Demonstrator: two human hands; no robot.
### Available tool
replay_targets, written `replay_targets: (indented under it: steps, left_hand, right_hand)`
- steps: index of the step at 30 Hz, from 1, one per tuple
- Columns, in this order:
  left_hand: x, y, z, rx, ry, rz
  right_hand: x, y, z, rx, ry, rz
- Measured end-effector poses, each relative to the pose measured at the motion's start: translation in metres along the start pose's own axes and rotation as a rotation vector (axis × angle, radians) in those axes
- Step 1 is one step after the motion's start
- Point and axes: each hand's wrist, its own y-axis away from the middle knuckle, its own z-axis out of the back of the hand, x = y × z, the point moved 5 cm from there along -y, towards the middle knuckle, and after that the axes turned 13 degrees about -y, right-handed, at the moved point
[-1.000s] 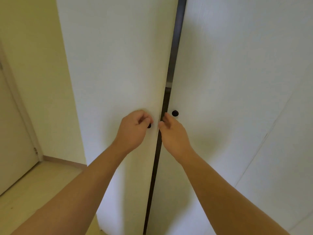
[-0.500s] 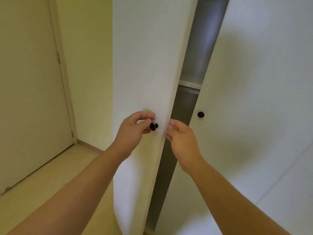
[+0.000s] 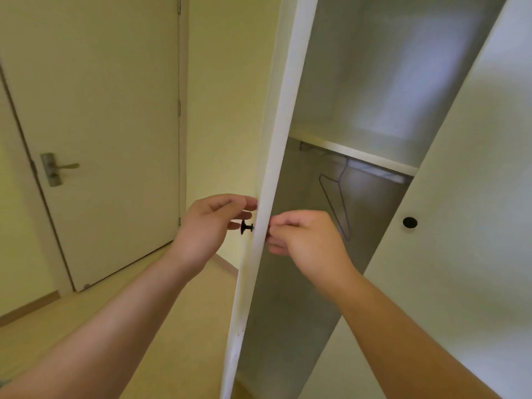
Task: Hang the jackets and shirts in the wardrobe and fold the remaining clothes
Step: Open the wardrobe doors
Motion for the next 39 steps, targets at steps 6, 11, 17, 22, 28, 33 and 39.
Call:
replay_targets:
  steps: [6,11,17,22,28,33,39]
  left_hand:
    - [-0.002,0.000,0.053,-0.156,-0.058,-0.092]
    - [0.015,-0.001,0.113,-0.443,-0.040,-0.068]
    - [0.031,-0.014,0.159,-0.563,-0.030,-0.054]
    - [0.052,-0.019,0.183,-0.571,0.067,0.025]
    - [0.045,-0.001,0.173,-0.763,-0.025,-0.029]
    - [0.026,-0.026,0.082,-0.449,-0.045,-0.129]
    - [0.023,-0.081,-0.056,-0.066,0.131,-0.084]
  right_hand:
    - [-0.006,-0.024,-0.058,0.211,-0.039,-0.071]
    - [0.002,-0.047,-0.125,0.424,0.009,-0.079]
    - [0.001,-0.077,-0.189,0.535,0.056,-0.055]
    - [-0.007,-0.096,-0.216,0.553,0.088,-0.071]
    - [-0.019,-0.098,-0.207,0.536,0.028,-0.057]
    - [-0.032,-0.094,-0.133,0.322,0.000,-0.016]
    - [-0.058,-0.082,0.015,-0.140,0.035,-0.114]
